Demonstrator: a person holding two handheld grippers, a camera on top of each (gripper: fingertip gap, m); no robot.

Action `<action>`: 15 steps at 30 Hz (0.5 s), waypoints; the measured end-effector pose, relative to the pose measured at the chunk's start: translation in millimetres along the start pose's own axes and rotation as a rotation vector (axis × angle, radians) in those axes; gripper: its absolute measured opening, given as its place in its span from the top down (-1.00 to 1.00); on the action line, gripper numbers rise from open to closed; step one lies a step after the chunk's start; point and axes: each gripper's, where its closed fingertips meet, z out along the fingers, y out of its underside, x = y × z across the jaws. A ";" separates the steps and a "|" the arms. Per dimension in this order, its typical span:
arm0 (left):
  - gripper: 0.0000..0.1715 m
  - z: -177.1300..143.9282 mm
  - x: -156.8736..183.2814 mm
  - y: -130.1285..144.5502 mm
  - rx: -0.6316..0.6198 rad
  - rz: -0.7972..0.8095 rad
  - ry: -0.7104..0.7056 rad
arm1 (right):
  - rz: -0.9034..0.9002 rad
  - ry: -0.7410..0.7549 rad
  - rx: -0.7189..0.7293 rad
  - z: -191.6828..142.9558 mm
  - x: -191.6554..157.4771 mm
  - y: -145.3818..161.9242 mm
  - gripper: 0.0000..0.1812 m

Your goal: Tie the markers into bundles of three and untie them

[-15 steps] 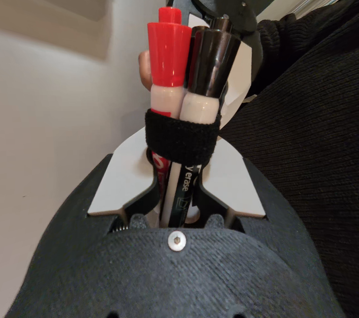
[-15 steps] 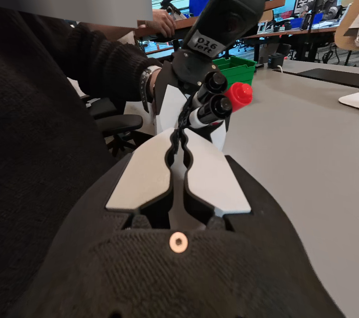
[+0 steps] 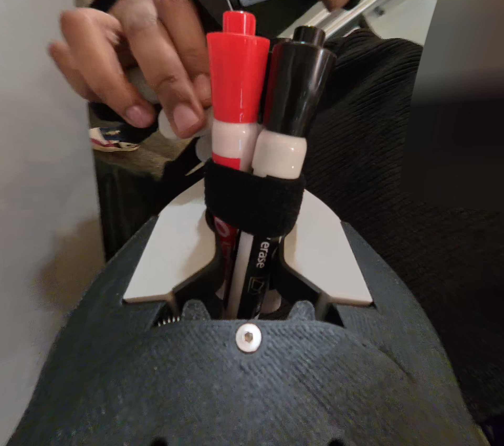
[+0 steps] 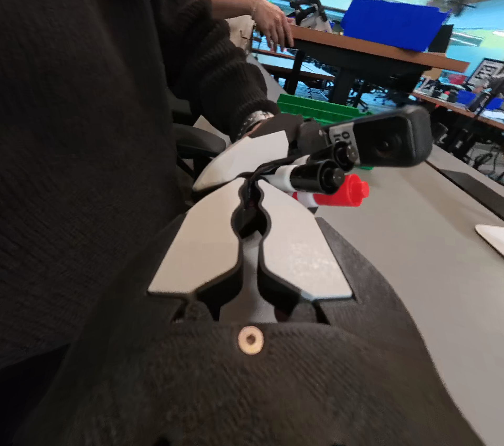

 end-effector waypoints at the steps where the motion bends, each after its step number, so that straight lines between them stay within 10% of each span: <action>1: 0.50 2.0 6.4 -1.3 0.013 -0.004 0.045 | -0.009 -0.019 0.007 -0.3 -1.9 -3.3 0.95; 15: 0.50 17.1 69.7 -2.6 0.161 0.055 0.458 | -0.128 -0.226 0.037 4.0 -28.7 -42.9 0.95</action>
